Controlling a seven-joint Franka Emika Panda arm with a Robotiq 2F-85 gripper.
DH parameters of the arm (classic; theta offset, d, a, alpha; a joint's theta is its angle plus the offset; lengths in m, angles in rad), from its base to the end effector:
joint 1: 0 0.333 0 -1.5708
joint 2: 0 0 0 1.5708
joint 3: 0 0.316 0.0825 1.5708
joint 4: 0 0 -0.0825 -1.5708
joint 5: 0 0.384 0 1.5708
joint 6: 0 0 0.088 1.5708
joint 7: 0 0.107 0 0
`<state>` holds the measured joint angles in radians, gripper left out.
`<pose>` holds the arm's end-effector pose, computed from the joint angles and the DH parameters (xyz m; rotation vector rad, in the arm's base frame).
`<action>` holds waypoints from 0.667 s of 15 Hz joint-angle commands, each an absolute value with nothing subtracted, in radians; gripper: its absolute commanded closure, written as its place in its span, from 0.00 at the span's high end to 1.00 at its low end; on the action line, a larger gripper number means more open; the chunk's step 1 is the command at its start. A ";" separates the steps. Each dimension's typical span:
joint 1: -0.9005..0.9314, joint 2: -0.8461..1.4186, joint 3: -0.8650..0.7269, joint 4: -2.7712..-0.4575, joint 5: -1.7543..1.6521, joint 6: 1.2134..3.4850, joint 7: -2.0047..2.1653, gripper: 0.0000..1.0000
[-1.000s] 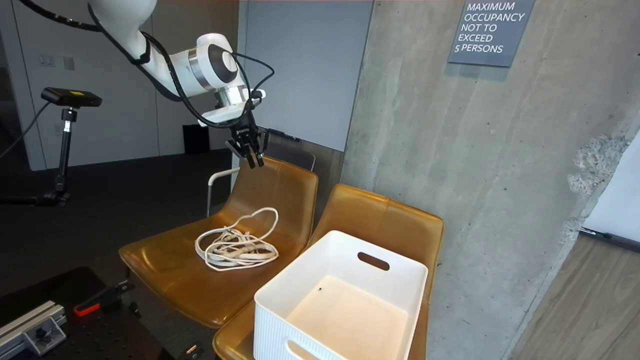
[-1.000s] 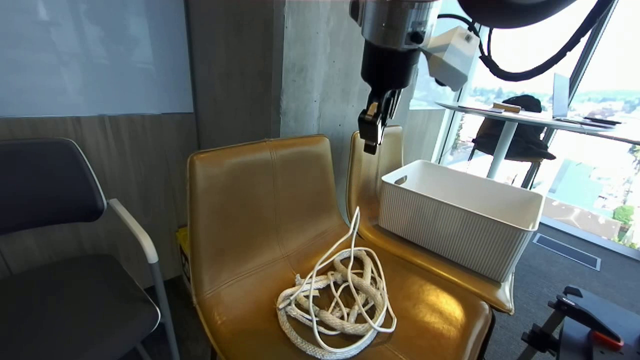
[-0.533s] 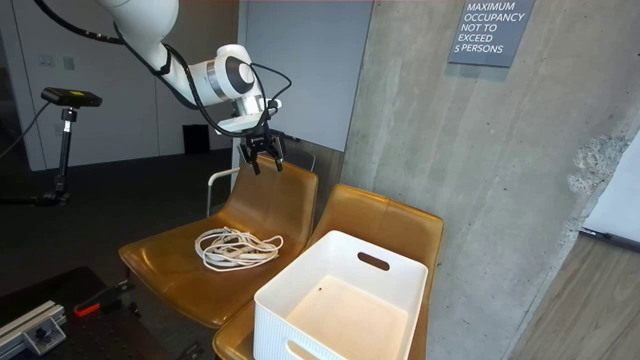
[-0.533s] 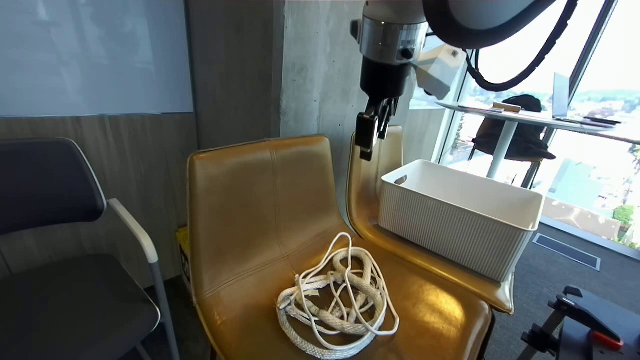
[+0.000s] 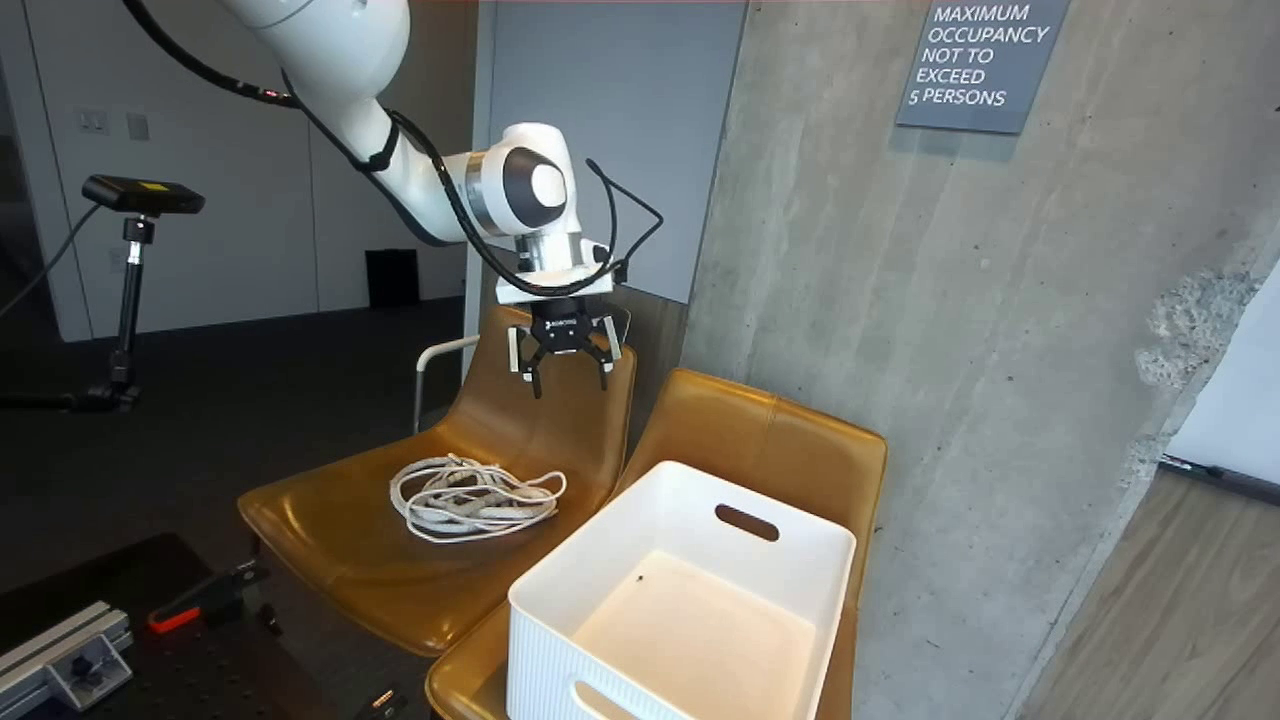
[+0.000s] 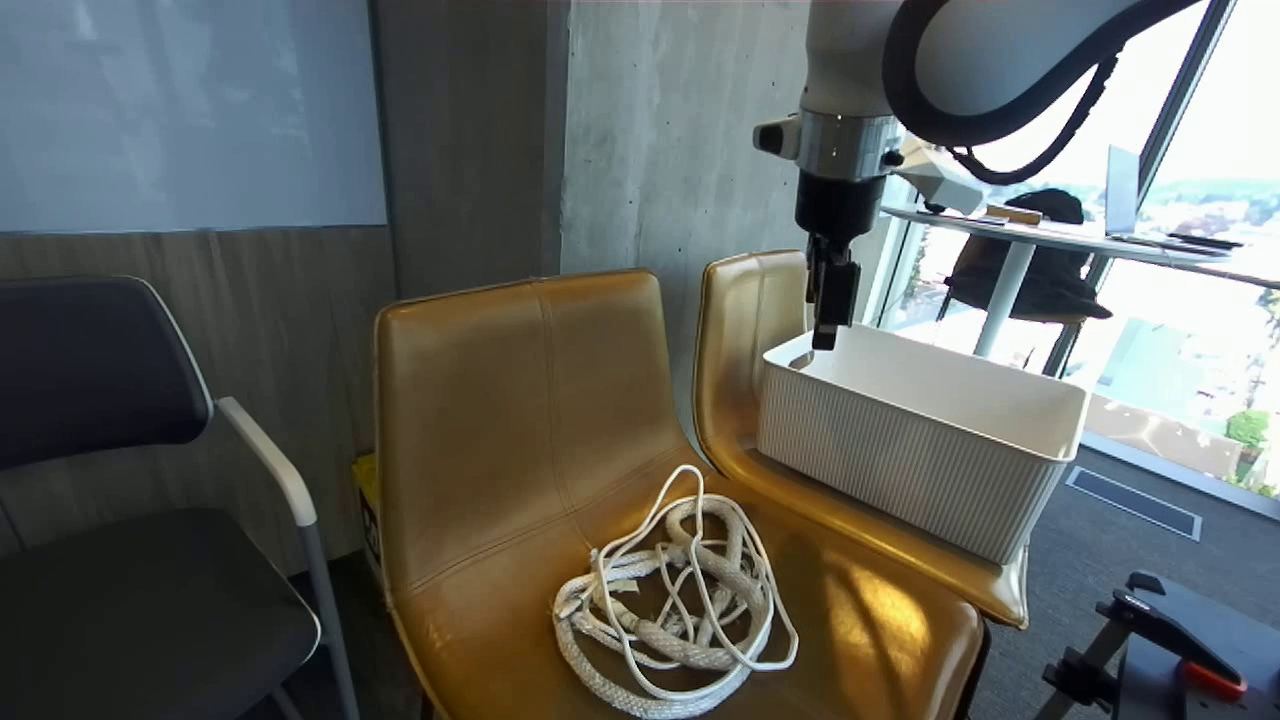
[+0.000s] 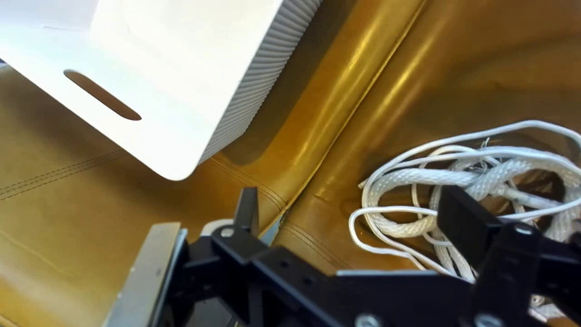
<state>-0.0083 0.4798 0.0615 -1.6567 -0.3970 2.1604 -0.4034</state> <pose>0.6796 0.0159 0.3369 2.6809 0.9295 -0.0387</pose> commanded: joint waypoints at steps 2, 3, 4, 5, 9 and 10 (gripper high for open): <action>-0.217 0.434 0.175 -1.674 -0.408 2.136 -0.755 1.00; -0.275 0.427 0.211 -1.671 -0.403 2.138 -0.835 1.00; -0.302 0.428 0.225 -1.661 -0.383 2.129 -0.914 1.00; -0.320 0.418 0.226 -1.663 -0.368 2.125 -0.993 1.00; -0.398 0.385 0.246 -1.721 -0.291 2.138 -1.282 1.00; -0.416 0.386 0.245 -1.730 -0.281 2.131 -1.352 1.00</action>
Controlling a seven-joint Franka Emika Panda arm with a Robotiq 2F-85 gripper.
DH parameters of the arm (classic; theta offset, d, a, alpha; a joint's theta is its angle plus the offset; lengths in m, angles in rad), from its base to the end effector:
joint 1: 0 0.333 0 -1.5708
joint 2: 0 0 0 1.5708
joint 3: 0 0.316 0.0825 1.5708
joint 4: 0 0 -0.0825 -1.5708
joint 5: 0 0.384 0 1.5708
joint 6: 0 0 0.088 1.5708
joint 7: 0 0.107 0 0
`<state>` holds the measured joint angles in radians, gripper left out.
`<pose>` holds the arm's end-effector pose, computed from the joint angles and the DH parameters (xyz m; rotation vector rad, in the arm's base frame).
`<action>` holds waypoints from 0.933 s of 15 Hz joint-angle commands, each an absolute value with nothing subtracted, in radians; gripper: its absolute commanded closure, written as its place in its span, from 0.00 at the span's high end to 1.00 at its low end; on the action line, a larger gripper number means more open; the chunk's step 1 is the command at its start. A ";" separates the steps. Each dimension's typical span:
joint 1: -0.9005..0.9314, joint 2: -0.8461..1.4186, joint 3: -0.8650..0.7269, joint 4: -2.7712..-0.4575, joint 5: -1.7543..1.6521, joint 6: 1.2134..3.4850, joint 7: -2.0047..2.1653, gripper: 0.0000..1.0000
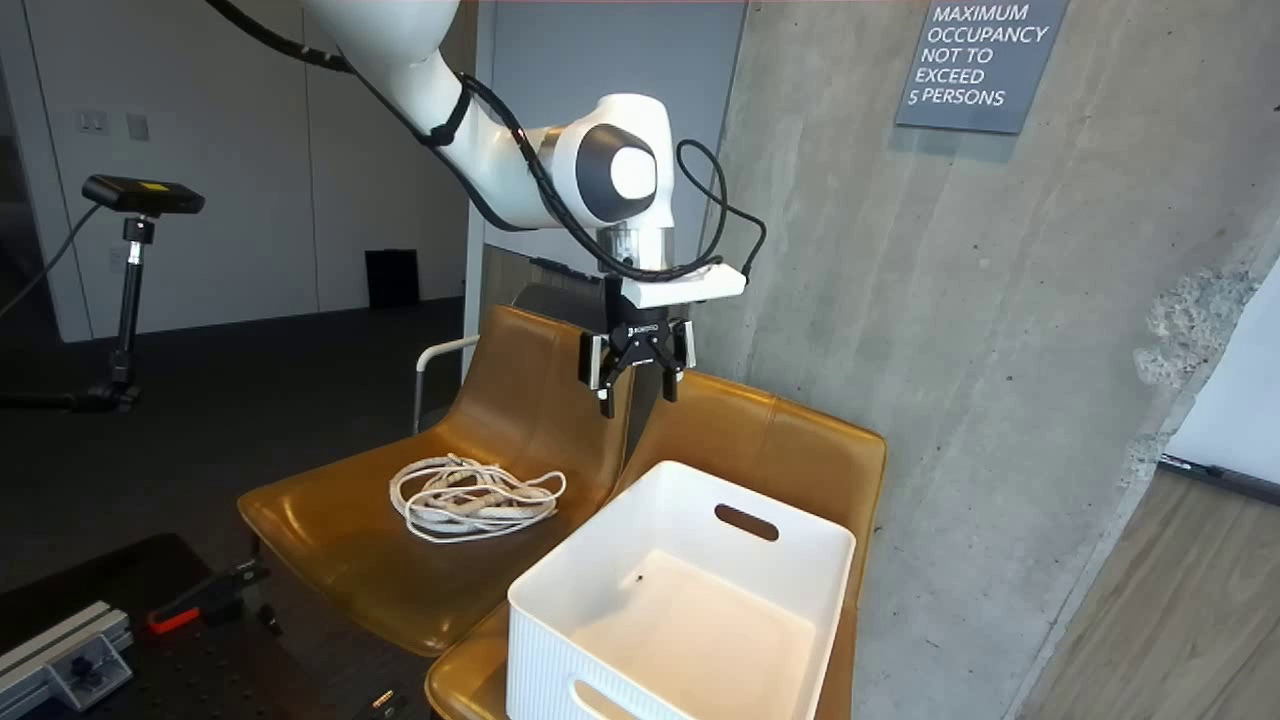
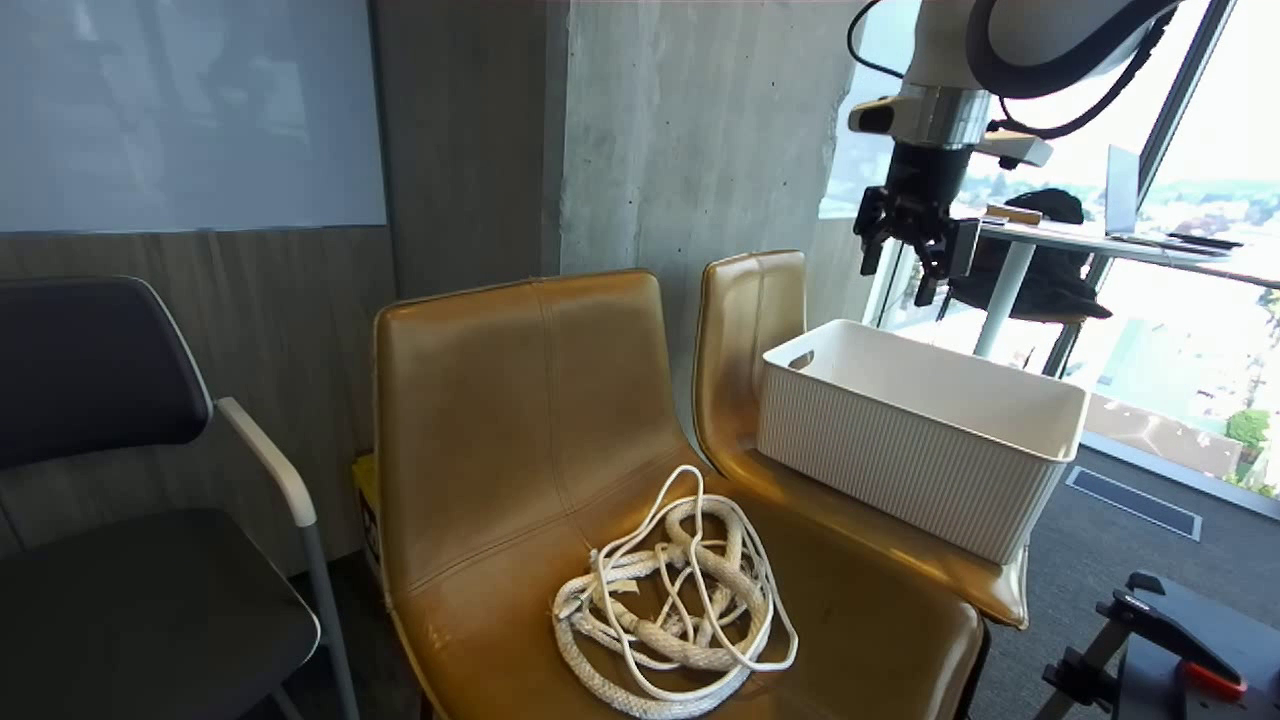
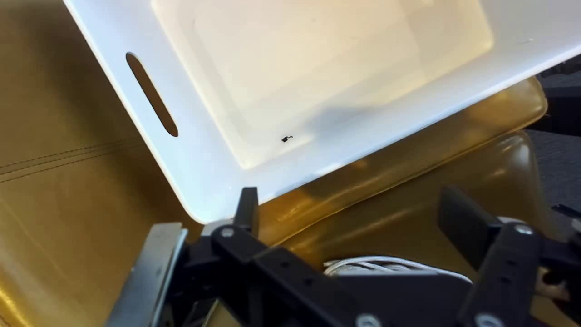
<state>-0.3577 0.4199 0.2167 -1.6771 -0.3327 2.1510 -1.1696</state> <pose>0.6609 -0.1233 0.3708 2.4442 1.6388 -0.0978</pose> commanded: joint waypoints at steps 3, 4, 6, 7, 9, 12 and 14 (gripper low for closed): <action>-0.303 0.408 0.103 -1.709 -0.227 2.148 -1.384 1.00; -0.306 0.408 0.093 -1.713 -0.218 2.147 -1.412 1.00; -0.307 0.409 0.087 -1.714 -0.212 2.147 -1.432 1.00; -0.305 0.409 0.087 -1.714 -0.212 2.147 -1.433 1.00; -0.300 0.409 0.088 -1.714 -0.212 2.147 -1.432 1.00; -0.299 0.409 0.088 -1.714 -0.212 2.147 -1.432 1.00; -0.299 0.409 0.088 -1.714 -0.212 2.147 -1.432 1.00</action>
